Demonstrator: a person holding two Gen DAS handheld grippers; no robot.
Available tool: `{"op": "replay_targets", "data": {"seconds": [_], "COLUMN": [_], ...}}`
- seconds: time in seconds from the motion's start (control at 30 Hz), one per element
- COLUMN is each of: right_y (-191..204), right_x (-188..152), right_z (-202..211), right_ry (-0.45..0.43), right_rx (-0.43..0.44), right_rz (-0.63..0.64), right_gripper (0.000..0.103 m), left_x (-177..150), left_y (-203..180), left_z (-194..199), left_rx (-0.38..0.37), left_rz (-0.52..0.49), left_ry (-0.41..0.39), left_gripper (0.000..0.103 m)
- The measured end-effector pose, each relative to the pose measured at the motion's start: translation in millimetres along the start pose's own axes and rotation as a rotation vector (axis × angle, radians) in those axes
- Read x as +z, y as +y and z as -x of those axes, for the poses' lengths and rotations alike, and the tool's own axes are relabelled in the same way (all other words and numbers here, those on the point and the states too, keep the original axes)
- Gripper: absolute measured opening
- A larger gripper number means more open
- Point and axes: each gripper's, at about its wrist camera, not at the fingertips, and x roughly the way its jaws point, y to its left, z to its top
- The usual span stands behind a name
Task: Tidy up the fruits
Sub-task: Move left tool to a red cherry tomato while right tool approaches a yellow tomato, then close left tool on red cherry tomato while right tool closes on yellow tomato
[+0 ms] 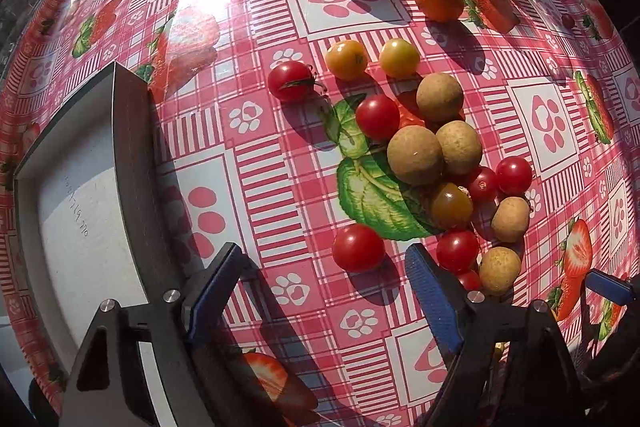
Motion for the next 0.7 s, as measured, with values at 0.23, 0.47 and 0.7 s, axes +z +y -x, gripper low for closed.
{"op": "replay_targets", "data": {"seconds": [0.23, 0.47, 0.7], "right_y": [39.0, 71.4, 70.4], "right_x": [-10.0, -20.1, -27.4], "right_z": [-25.3, -30.7, -33.1], "right_ry": [-0.03, -0.034, 0.007], "right_rx": [-0.031, -0.067, 0.032], "right_rz": [0.084, 0.127, 0.024], "right_gripper": [0.082, 0.041, 0.022], "left_x": [3.5, 5.4, 6.2], "left_y": [-0.3, 0.3, 21.3], "left_z": [-4.3, 11.4, 21.0], "left_rx": [-0.047, -0.084, -0.191], "left_rz": [0.007, -0.004, 0.05], "left_ry": [-0.015, -0.041, -0.045], "left_gripper": [0.077, 0.03, 0.025]}}
